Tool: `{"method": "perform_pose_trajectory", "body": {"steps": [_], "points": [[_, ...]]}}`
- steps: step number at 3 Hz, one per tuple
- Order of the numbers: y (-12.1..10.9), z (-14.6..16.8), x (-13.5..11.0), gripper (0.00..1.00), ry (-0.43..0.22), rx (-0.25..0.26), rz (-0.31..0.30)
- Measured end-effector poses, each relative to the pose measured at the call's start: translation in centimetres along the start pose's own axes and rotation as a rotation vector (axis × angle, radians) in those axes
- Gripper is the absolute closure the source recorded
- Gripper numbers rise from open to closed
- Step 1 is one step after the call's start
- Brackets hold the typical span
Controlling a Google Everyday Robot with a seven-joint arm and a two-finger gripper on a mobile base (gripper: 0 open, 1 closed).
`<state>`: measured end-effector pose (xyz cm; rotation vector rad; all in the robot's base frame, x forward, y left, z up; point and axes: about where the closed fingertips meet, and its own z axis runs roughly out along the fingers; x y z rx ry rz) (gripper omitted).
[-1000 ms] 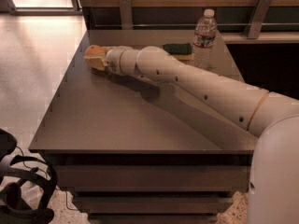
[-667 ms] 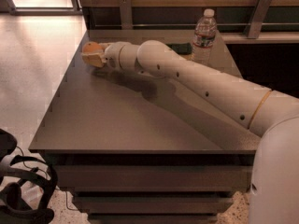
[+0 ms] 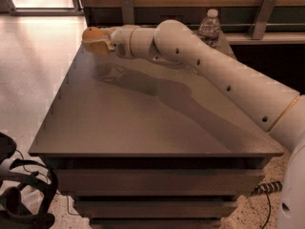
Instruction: Pick orange
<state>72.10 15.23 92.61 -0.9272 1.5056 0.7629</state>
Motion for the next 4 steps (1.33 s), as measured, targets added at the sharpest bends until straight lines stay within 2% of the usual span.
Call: {"method": "perform_pose_trajectory", "body": {"steps": [1, 2, 3, 4], "points": [[1.1, -2.4, -2.1, 1.00, -0.028, -0.028, -0.033], [1.9, -4.0, -2.8, 1.00, -0.066, -0.058, -0.043], [2.9, -5.1, -2.7, 1.00, -0.141, -0.101, -0.072], [2.9, -5.1, -2.7, 1.00, -0.141, -0.101, -0.072]]}}
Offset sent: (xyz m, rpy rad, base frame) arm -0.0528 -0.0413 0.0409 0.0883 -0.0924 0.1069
